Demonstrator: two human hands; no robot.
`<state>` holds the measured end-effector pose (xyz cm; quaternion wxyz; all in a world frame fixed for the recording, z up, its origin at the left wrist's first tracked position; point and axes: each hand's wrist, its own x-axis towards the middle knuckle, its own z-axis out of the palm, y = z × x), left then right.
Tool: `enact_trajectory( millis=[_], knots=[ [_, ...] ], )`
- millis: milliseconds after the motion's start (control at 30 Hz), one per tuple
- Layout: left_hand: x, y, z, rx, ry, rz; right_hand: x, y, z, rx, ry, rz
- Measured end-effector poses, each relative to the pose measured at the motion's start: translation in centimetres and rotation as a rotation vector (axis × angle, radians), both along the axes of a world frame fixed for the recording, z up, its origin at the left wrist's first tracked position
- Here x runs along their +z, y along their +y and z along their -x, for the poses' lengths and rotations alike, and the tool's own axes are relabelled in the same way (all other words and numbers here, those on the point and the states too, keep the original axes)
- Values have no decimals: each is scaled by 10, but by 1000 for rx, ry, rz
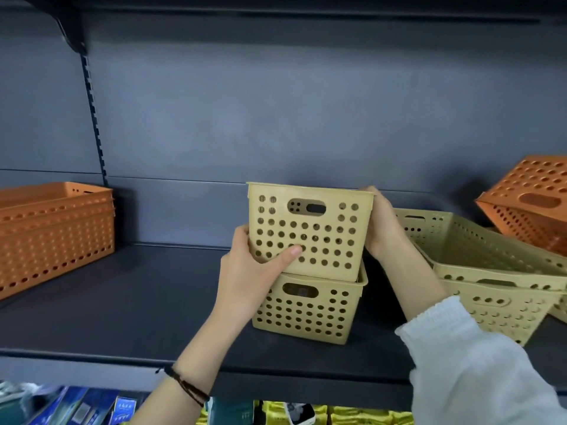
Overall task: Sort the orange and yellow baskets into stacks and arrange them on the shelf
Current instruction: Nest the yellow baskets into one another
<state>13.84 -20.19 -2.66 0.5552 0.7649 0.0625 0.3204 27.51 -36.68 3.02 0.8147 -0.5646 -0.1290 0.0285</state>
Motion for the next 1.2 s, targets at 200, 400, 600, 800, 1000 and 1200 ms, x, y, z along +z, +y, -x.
enact_trajectory(
  millis=[200,400,600,800,1000,1200],
  knots=[
    [-6,7,-1,-121,13,90,-4,-13,14,-57,-72,28],
    [-13,21,8,-216,-167,135,-17,-46,49,-300,-487,457],
    [-15,22,0,-177,-70,-224,-61,-85,67,-745,-1061,1036],
    [-25,19,1,-83,-123,-156,-93,-118,68,-1216,-986,1102],
    [-25,8,4,-53,-166,-144,-104,-128,60,-1203,-854,1110],
    [-30,5,7,22,-213,-152,-103,-113,67,-1154,-890,1044]
  ],
)
